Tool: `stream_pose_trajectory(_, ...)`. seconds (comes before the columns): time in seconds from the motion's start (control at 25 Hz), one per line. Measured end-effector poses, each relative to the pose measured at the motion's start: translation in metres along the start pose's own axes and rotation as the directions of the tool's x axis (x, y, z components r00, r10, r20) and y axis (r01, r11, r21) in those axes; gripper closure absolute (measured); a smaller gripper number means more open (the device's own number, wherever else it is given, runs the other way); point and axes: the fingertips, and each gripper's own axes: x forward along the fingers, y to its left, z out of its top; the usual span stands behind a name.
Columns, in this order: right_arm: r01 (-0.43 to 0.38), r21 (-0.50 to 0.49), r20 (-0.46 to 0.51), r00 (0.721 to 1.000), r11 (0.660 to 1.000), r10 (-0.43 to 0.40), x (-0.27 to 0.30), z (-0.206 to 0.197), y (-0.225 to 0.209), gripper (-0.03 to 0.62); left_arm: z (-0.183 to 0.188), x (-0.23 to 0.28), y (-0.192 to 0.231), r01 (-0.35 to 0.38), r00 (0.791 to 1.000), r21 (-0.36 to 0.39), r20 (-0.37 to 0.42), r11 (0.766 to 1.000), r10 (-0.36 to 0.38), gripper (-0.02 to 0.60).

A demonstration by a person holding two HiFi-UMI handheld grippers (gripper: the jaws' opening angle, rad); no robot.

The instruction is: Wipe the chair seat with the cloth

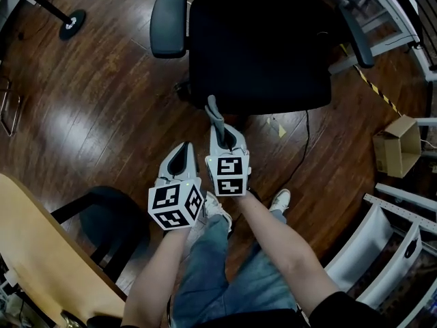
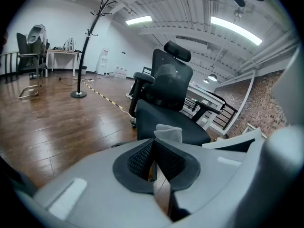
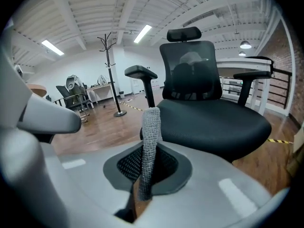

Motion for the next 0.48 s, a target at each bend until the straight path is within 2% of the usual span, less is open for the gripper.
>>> stream_pose_trajectory(0.16,0.018,-0.05,0.024,1.0,0.999,-0.017,-0.036,0.029,-0.026,0.588,0.012,0.002,-0.04,0.069,0.998,0.0,0.015,0.998,-0.069,0.578)
stream_pose_trajectory(0.48,0.053,-0.089,0.087,0.995,0.995,-0.045,-0.145,0.118,-0.057,0.587,0.064,-0.04,-0.15,0.224,0.974,0.077,0.031,0.972,-0.227,0.578)
